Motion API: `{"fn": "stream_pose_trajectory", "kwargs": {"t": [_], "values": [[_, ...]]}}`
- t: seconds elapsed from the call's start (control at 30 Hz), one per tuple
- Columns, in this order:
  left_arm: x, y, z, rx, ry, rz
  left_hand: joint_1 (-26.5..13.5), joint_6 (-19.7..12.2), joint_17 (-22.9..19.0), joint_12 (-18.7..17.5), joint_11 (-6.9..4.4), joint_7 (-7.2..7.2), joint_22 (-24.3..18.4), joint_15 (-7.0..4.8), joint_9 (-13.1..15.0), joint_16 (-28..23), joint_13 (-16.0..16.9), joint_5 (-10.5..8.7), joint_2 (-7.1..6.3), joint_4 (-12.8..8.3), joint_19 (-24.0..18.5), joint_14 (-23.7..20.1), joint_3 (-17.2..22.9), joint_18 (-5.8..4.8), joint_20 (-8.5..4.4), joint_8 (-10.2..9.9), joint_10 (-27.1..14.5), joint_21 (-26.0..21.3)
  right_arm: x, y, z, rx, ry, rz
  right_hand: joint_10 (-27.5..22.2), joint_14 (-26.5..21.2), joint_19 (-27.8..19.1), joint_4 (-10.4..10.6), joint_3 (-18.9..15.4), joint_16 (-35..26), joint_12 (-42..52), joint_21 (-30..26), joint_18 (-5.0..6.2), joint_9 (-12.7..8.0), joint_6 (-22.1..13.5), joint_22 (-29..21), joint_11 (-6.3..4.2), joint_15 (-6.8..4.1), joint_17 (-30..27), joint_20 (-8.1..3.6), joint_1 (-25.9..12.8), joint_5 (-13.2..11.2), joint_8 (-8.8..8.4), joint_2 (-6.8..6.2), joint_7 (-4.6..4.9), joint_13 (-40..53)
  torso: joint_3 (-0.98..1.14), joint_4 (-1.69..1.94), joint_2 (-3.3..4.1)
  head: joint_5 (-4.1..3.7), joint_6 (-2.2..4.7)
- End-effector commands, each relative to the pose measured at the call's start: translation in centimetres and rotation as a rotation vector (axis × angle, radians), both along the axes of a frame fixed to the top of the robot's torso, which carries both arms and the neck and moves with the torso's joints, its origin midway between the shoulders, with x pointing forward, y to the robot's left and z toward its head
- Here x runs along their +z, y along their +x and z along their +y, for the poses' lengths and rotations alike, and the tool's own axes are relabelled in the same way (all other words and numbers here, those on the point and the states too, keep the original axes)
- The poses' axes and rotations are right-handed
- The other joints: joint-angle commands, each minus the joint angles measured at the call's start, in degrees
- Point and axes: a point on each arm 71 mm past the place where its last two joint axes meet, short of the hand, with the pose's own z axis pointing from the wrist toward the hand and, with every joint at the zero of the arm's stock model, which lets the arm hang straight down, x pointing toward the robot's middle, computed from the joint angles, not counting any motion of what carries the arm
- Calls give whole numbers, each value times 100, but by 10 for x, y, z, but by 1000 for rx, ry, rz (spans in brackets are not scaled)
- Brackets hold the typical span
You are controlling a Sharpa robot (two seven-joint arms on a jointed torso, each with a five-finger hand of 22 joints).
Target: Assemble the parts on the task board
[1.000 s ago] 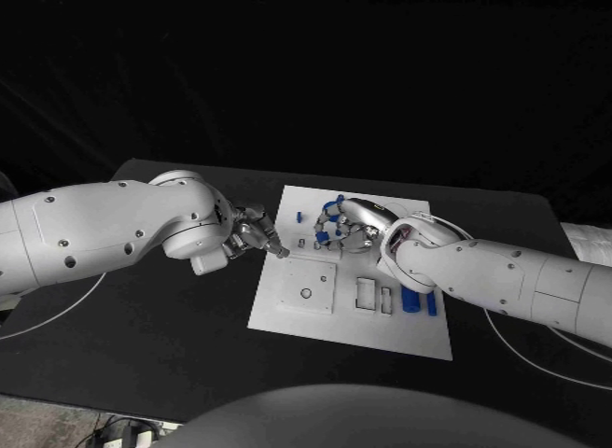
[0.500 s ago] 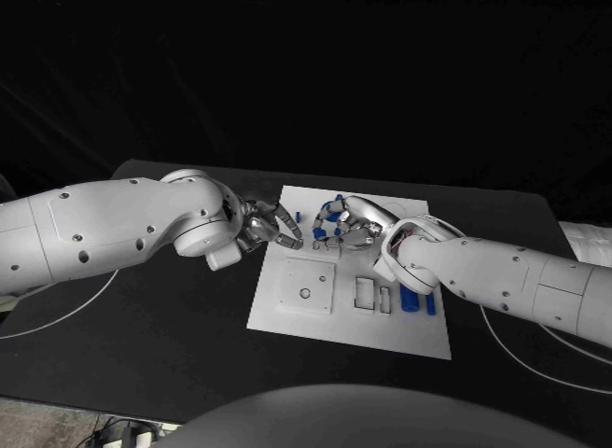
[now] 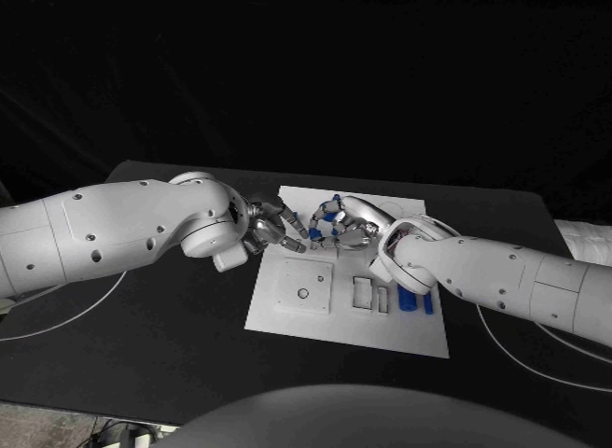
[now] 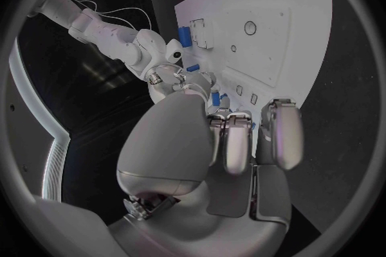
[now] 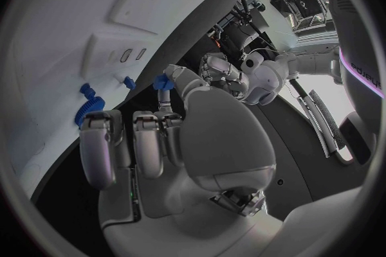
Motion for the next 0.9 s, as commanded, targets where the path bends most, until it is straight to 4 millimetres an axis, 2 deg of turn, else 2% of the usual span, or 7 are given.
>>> {"fn": "stream_pose_trajectory", "kwargs": {"t": [0.03,0.33,0.43,0.6,0.9], "values": [[-1,-2,-3,-28,-6,24,72,-49,1508,11,47,7,1227,34,-18,14,1495,25,8,-38,73,603,-1,77,16,-22,595,-1,0,-1,2,19,7,8,605,608,314,30,6,20,16,-14,22,97,-10,1373,20,34,1505,10,-38,27,27,-15,4,1508,-6,4,-4,-11,-1],[-1,0,-4,-21,-10,14,71,-8,1508,11,81,44,1224,61,-39,14,1495,26,25,-44,66,603,-2,78,35,-3,595,-10,-1,-1,1,18,-1,19,605,608,306,35,4,20,16,-23,24,95,-14,1370,27,37,1505,11,-44,23,24,-17,8,1508,2,20,-7,-14,-1],[0,0,-4,-16,-13,9,79,-4,1508,5,81,35,1218,66,-48,14,1485,28,31,-49,56,603,3,82,39,0,588,-27,-2,-1,1,21,-5,19,605,608,298,38,3,20,16,-32,27,94,-15,1366,30,39,1505,12,-47,22,23,-18,10,1508,3,7,-9,2,-1],[0,2,-7,-10,-20,-3,91,-6,1508,-25,77,23,1199,69,-63,14,1434,31,41,-58,20,603,10,96,45,2,551,-87,-2,-2,2,28,-16,13,605,608,298,41,3,20,16,-33,27,93,-17,1366,35,41,1505,13,-49,23,22,-19,11,1508,4,15,-8,-1,-1],[1,2,-11,-17,-22,-5,105,0,1508,-45,66,-1,1188,66,-86,14,1401,33,56,-70,0,603,20,105,50,10,527,-120,-3,-2,2,32,-30,9,605,608,299,46,3,20,16,-31,27,89,-26,1367,44,47,1505,16,-53,28,15,-22,17,1508,6,8,-5,5,-1]]}}
